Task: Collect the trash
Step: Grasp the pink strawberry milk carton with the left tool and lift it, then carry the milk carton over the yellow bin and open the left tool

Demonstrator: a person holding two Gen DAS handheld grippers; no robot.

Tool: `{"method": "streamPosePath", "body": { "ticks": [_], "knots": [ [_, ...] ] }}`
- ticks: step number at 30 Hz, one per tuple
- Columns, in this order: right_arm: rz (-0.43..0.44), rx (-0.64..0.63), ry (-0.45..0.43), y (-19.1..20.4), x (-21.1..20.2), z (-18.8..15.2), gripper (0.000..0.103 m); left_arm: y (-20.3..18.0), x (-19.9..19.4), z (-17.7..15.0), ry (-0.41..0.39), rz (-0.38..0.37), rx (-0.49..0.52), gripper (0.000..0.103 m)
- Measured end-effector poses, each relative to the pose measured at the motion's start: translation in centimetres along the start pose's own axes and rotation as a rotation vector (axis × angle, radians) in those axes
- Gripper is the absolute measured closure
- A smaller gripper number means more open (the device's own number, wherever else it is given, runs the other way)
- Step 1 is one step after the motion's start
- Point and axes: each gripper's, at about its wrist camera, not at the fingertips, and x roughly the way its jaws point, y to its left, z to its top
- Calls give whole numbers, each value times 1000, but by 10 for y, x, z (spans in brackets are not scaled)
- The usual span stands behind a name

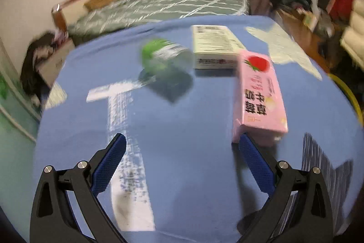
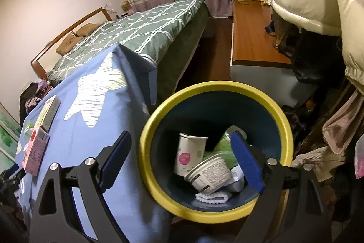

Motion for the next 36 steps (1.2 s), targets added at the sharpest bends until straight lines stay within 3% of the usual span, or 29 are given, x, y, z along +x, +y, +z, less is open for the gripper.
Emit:
{"method": "streamPosePath", "body": {
  "ticks": [3, 7, 11, 14, 19, 22, 30, 36],
  "knots": [
    [6, -16, 0, 9, 0, 1, 19, -2, -5, 8, -14, -101, -12, 5],
    [13, -28, 1, 15, -1, 2, 19, -38, -2, 24, -9, -185, 88, 5],
    [15, -32, 3, 18, -2, 1, 19, -69, 18, 43, 52, -148, 167, 8],
    [14, -34, 4, 18, -2, 1, 19, -78, 36, 49, 112, -128, 174, 26],
    [18, -29, 10, 17, -1, -1, 19, -85, 59, 57, 173, -114, 168, 38],
    [19, -19, 10, 12, 0, -1, 19, -87, 65, 61, 191, -119, 169, 51],
    [24, -17, -1, 0, -8, -4, 19, -100, 42, 62, 165, -166, 202, 52],
    [-2, -22, -31, -16, -28, -7, 19, -158, 3, 67, 104, -268, 300, 52]
  ]
}}
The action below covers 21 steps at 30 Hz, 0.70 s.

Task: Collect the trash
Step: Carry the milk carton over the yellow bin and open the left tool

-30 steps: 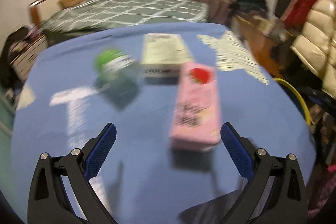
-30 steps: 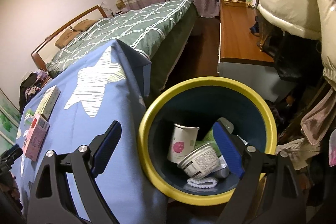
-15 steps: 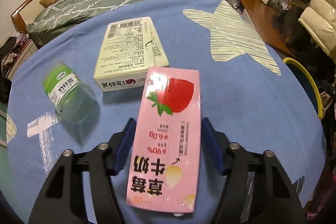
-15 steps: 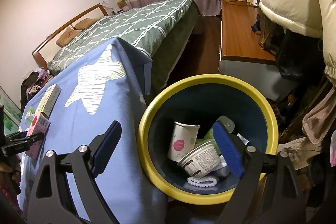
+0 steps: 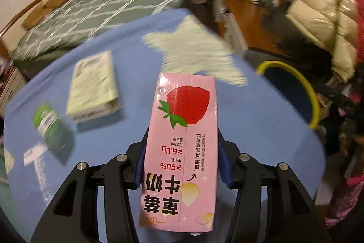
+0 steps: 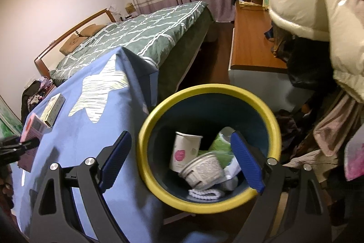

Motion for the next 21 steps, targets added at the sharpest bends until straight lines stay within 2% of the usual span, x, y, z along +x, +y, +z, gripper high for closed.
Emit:
{"method": "streamPosePath", "body": {
  "ticks": [6, 11, 16, 19, 21],
  "knots": [
    [-51, 16, -29, -30, -22, -6, 19, -85, -1, 37, -23, -110, 125, 52],
    [-86, 32, -48, -55, -40, -14, 19, -160, 20, 69, -16, -204, 207, 52],
    [-125, 59, -55, -79, -52, -20, 19, -226, 50, 93, -14, -240, 296, 52],
    [-141, 79, -53, -91, -55, -23, 19, -247, 67, 102, -14, -238, 314, 51],
    [-144, 88, -48, -96, -57, -24, 19, -255, 76, 107, -32, -219, 315, 27]
  ]
}}
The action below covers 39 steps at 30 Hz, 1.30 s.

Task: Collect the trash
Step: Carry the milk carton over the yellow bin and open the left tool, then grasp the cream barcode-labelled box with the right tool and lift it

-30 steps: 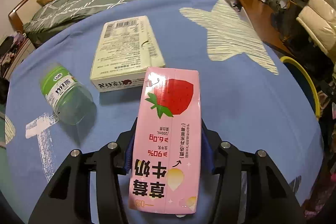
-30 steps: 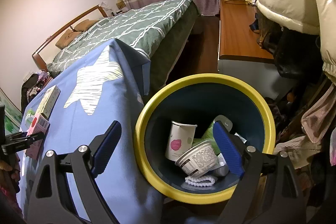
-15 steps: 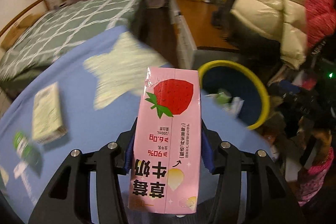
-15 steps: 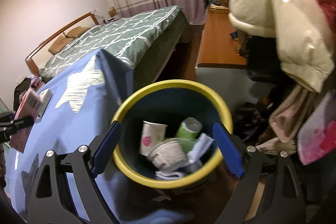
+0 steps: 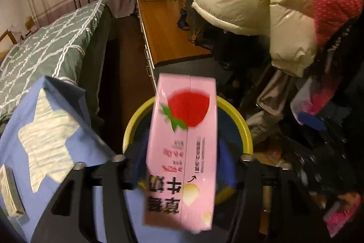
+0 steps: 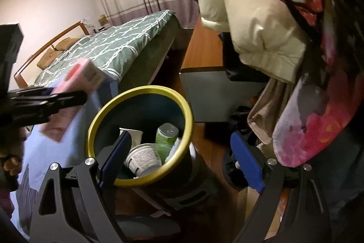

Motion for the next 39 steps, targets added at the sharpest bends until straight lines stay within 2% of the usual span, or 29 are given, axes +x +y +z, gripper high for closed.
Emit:
{"method": "streamPosePath", "body": {
  "ticks": [1, 3, 6, 9, 16, 21, 22, 25, 30, 32, 34, 39],
  "knots": [
    [-1, 3, 1, 0, 0, 0, 19, -1, -1, 3, -31, 18, -2, 14],
    [5, 3, 3, -1, 0, -1, 19, 2, -6, 2, -66, 46, -5, 13],
    [15, -9, 11, 6, 4, -1, 19, 14, -27, -8, -113, 50, -24, 13],
    [29, -21, 18, 13, 6, -2, 19, 38, -63, -32, -179, 102, -49, 11],
    [60, -93, 39, 55, 15, 3, 19, 124, -164, -123, -323, 278, -197, 6],
    [104, -161, 43, 98, 18, 9, 19, 181, -219, -205, -364, 494, -283, 5],
    [115, -187, 41, 114, 18, 10, 19, 196, -231, -227, -378, 553, -311, 5],
    [161, -235, 48, 150, 20, 10, 19, 229, -255, -266, -388, 664, -382, 5],
    [253, -313, 54, 223, 22, 14, 19, 275, -285, -322, -427, 817, -503, 5],
    [305, -351, 58, 260, 22, 15, 19, 288, -292, -343, -451, 830, -571, 5],
    [360, -397, 74, 303, 27, 16, 19, 299, -295, -357, -467, 805, -622, 5],
    [461, -437, 165, 390, 50, 25, 19, 313, -296, -374, -440, 819, -684, 5]
  ]
}}
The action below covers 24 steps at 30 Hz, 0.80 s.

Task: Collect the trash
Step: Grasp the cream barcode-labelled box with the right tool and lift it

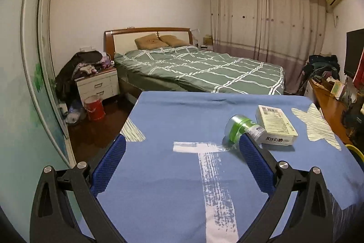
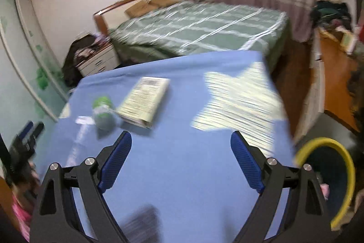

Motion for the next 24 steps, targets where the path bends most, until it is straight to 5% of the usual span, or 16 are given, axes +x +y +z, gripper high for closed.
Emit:
{"method": "streamPosePath", "body": {
  "ticks": [4, 10, 24],
  "knots": [
    [69, 27, 91, 39, 50, 43, 19, -12, 0, -7, 22, -36, -15, 5],
    [-29, 42, 267, 73, 133, 80, 19, -26, 0, -10, 42, -58, 9, 5],
    [-138, 102, 452, 70, 204, 77, 19, -26, -3, -10, 55, -96, -22, 5]
  ]
}}
